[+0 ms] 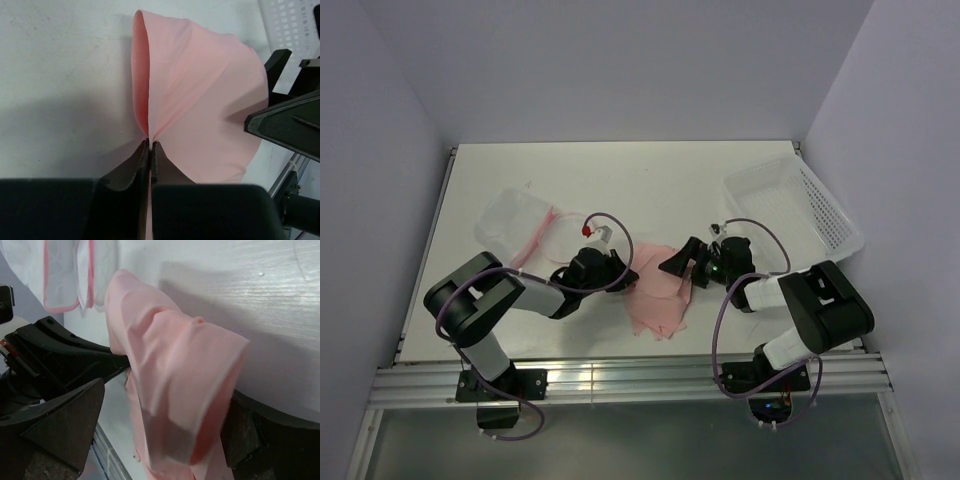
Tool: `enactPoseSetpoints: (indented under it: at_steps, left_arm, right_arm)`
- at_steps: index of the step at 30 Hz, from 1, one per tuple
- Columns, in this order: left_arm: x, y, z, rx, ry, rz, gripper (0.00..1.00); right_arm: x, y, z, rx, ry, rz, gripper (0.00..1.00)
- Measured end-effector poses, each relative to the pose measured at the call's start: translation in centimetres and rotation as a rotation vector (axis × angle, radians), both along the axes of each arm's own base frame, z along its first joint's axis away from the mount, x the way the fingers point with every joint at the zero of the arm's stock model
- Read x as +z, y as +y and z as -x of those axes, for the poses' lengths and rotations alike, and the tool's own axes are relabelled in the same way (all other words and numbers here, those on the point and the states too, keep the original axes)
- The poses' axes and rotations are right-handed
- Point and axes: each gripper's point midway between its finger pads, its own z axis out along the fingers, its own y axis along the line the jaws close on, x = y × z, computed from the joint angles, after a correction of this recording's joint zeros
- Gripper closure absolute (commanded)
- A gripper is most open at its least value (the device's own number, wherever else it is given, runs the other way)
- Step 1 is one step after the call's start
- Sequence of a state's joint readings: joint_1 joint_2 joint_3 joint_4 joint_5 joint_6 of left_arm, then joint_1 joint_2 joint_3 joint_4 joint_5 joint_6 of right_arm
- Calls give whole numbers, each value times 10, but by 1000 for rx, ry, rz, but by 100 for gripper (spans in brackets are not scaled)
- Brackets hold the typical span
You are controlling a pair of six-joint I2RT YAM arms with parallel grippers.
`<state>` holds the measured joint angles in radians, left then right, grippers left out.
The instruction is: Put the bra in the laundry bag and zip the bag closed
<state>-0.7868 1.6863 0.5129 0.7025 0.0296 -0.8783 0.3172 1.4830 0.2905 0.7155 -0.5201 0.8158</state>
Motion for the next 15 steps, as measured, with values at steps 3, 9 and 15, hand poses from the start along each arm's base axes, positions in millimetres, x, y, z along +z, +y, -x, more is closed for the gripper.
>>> enactPoseSetpoints:
  at_steps: [3, 9, 15]
  left_arm:
    - [3, -2, -1, -4, -10, 10, 94]
    - [6, -2, -1, -4, -16, 17, 89]
    - [41, 2, -1, -7, -82, 32, 53]
  right_arm:
    - [-1, 5, 0, 15, 7, -4, 23]
    - [-8, 10, 0, 20, 40, 3, 97]
    - [18, 12, -2, 5, -12, -27, 100]
